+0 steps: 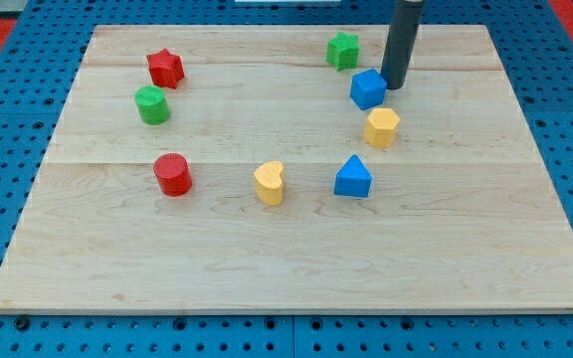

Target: Slightly move green circle towards left side

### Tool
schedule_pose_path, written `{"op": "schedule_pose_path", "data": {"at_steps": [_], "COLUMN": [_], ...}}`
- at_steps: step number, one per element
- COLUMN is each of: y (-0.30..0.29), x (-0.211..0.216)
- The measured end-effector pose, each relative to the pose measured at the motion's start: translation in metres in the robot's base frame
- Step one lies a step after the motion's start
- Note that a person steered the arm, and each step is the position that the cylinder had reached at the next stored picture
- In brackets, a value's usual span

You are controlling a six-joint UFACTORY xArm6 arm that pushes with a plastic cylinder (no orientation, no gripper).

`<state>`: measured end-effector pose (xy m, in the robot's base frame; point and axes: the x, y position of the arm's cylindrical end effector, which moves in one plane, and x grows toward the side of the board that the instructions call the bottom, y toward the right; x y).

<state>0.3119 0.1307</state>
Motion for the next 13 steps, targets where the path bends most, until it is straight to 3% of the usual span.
{"op": "schedule_pose_path", "data": {"at_steps": [3,4,5,7,8,10,13], "y": [0.19,0.193,0.177,0.052,0.036,-0.057,-0.129], "x": [-0.043,-0.047,-0.064,-0.121,-0.12,-0.12,-0.12]}}
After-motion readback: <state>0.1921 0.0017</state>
